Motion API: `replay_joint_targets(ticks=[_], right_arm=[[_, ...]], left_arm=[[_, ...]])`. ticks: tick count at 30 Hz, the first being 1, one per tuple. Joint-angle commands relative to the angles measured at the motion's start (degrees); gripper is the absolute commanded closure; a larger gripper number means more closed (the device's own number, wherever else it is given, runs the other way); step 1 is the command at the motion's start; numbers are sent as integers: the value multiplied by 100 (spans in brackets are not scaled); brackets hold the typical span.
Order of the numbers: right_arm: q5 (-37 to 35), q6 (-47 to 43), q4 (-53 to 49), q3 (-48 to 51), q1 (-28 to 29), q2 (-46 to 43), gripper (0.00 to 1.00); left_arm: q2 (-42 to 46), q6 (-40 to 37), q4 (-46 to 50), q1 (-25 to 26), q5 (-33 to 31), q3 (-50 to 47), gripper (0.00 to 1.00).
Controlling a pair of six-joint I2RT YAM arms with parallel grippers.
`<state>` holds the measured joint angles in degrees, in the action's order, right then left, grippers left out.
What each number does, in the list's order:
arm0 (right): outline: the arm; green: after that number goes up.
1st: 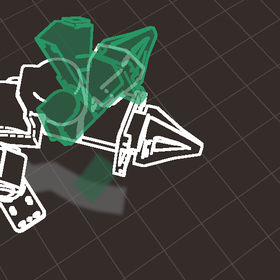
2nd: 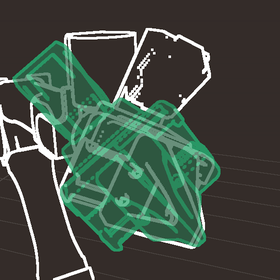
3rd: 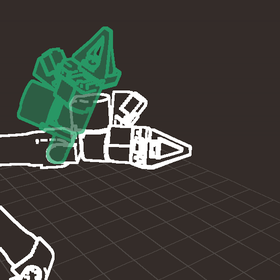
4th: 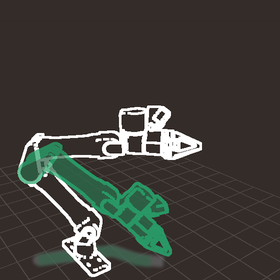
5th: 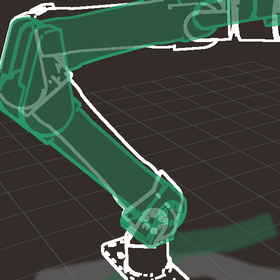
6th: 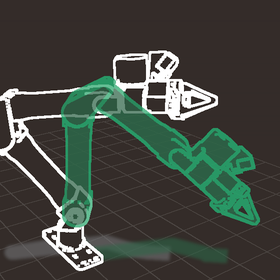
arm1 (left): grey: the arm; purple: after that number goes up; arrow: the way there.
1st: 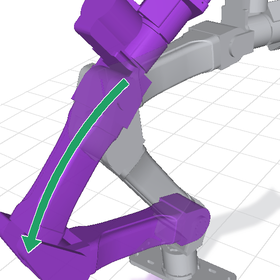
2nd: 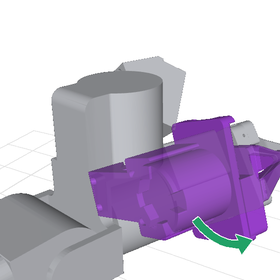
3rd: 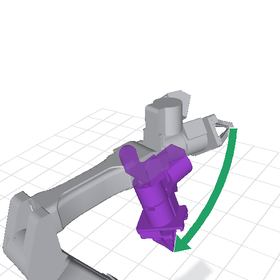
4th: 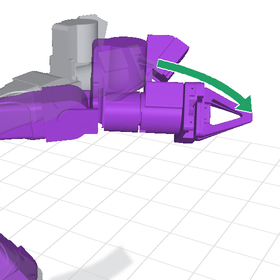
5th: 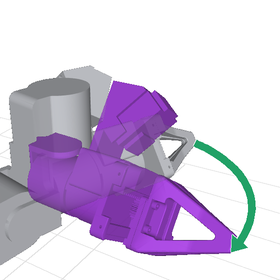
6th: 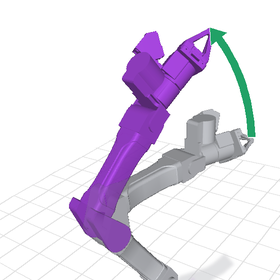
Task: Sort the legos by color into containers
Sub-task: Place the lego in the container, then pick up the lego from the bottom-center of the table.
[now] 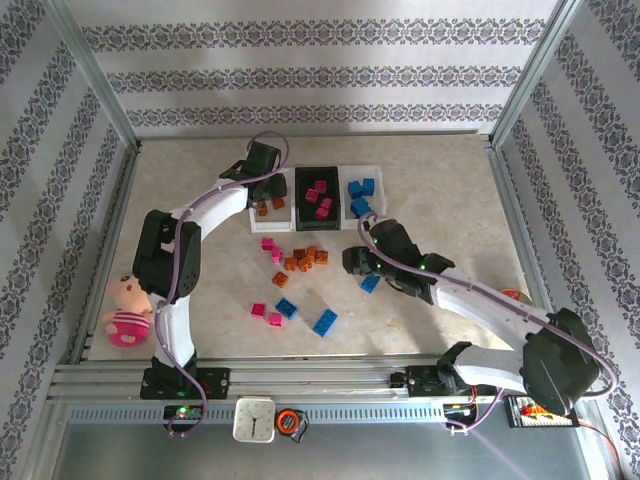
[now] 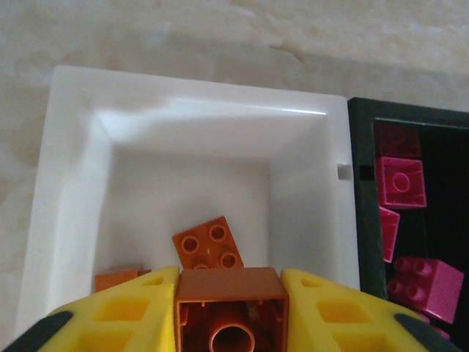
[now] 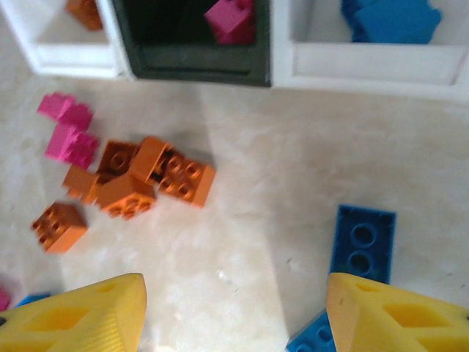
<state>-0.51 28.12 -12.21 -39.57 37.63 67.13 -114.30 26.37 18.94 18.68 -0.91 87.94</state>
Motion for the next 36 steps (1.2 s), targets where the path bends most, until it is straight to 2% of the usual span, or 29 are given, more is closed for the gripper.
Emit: replay_joint_targets(ticks=[1, 7, 10, 17, 21, 24, 30, 36], right_arm=[[138, -129, 102, 248, 228, -294, 34], [104, -298, 168, 429, 816, -358, 34], [246, -455, 244, 320, 1106, -95, 34], [512, -714, 495, -213, 1628, 938, 34], [543, -794, 629, -592, 1923, 1651, 34], [545, -855, 675, -877, 2092, 2127, 34], [544, -961, 666, -1307, 2223, 2848, 34], [483, -1086, 540, -1533, 2314, 3171, 38]], left_arm=[[-42, -99, 323, -59, 20, 267, 54], [328, 2, 312, -50, 300, 188, 31], [1009, 160, 12, -32, 583, -307, 24], [3405, 562, -654, 182, 795, -2462, 13], [4760, 806, -483, 207, 713, -3660, 10], [5684, 879, -28, 213, 523, -4311, 0], [6927, 1016, 796, 209, 216, -5036, 0], [7396, 1114, 1002, 199, 118, -5348, 0]])
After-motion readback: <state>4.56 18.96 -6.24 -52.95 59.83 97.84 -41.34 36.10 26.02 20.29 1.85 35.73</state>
